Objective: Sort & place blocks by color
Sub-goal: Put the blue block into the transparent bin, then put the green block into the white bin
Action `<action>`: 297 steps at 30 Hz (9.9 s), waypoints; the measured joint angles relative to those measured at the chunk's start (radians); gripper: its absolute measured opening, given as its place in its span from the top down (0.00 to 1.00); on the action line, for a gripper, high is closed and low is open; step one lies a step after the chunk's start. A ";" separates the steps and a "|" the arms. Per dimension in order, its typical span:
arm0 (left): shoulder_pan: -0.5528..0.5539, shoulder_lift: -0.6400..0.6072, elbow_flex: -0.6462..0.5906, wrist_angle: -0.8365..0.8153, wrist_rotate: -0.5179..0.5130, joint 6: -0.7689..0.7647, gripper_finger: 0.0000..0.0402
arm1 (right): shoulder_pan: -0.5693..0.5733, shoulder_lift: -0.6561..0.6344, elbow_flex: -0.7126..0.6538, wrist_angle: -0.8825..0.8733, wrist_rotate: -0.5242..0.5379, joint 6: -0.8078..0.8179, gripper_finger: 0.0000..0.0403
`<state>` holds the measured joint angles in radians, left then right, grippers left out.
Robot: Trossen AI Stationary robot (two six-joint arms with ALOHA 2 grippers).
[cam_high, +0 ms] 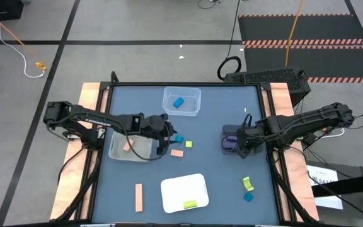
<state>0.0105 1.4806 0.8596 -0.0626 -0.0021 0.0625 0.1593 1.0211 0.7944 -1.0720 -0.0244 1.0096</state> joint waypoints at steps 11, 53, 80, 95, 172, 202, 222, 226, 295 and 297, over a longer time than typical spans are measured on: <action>0.026 0.153 0.000 0.081 -0.001 0.203 0.47 | 0.000 -0.011 0.000 0.113 -0.003 0.067 0.29; 0.042 -0.027 0.000 0.493 -0.026 -0.103 0.67 | 0.000 -0.013 0.000 0.222 0.125 -0.005 0.30; 0.090 -0.126 0.000 0.381 -0.447 -0.067 0.63 | -0.001 0.009 0.000 0.932 0.342 -0.442 0.30; 0.221 0.134 0.000 0.326 -0.437 -0.325 0.60 | 0.000 0.166 0.000 1.048 0.335 -0.471 0.30; -0.024 0.477 0.001 0.485 -0.081 -0.019 0.63 | 0.000 0.175 -0.001 0.874 0.207 -0.453 0.30; -0.113 -0.102 0.000 0.809 -0.309 -0.038 0.67 | -0.002 0.175 -0.001 0.812 0.263 -0.405 0.30; -0.281 -0.076 0.000 0.473 0.284 -0.720 0.67 | 0.015 0.175 -0.001 1.100 0.154 -0.241 0.30; -0.369 -0.048 0.000 0.466 0.280 -0.723 0.67 | 0.079 0.176 -0.001 1.198 0.154 -0.222 0.30; -0.489 0.239 0.000 0.569 -0.026 -0.703 0.10 | 0.731 0.176 0.000 0.315 0.048 0.967 0.31; -0.485 0.239 0.000 0.574 -0.035 -0.702 0.09 | 0.731 0.178 0.000 0.290 -0.002 1.019 0.32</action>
<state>-0.4743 1.7199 0.8597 0.5112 -0.0369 -0.6399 0.8902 1.1991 0.7940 -0.7821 -0.0267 2.0290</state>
